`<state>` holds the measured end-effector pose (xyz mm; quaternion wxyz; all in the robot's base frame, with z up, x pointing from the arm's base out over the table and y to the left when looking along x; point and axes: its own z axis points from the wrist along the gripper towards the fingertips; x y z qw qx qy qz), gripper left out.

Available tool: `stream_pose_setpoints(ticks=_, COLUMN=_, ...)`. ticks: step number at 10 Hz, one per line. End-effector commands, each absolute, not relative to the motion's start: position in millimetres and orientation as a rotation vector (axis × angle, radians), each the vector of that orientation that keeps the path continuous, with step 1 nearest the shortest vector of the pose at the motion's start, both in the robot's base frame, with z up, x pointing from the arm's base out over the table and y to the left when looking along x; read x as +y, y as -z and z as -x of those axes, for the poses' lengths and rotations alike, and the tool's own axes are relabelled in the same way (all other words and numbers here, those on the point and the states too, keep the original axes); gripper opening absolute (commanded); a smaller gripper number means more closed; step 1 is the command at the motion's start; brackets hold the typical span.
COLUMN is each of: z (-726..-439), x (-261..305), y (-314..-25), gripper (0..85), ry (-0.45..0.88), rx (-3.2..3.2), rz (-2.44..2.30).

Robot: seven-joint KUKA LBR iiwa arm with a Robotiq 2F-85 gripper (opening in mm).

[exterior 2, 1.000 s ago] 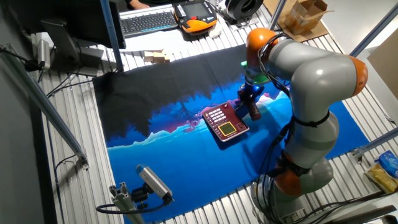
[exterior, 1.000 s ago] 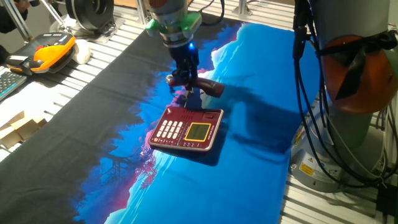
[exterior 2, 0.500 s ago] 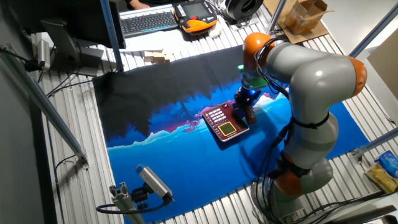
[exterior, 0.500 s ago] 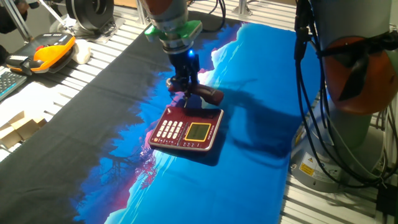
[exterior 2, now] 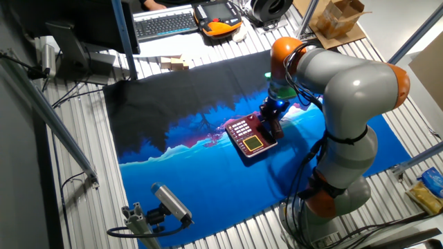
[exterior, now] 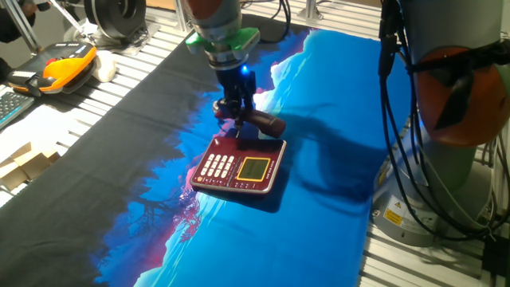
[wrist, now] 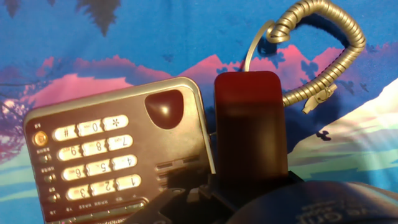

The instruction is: Place the handset of the telephone on the corresponding phone cradle

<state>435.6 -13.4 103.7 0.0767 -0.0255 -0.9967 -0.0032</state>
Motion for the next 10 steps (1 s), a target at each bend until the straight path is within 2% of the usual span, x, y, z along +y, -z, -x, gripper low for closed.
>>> stream_pose_setpoints(ticks=1, z=-435.7, x=-13.6, y=-103.7, gripper=0.0, ry=0.008, rx=-2.991, rz=0.080)
stream_pose_setpoints(ticks=5, z=-435.7, x=-13.6, y=-103.7, gripper=0.0, ry=-0.016, rx=-2.933, rz=-0.045)
stream_pose_setpoints(ticks=10, z=-432.9, x=-2.2, y=-104.9, gripper=0.0, ry=-0.005, rx=-2.936, rz=0.014)
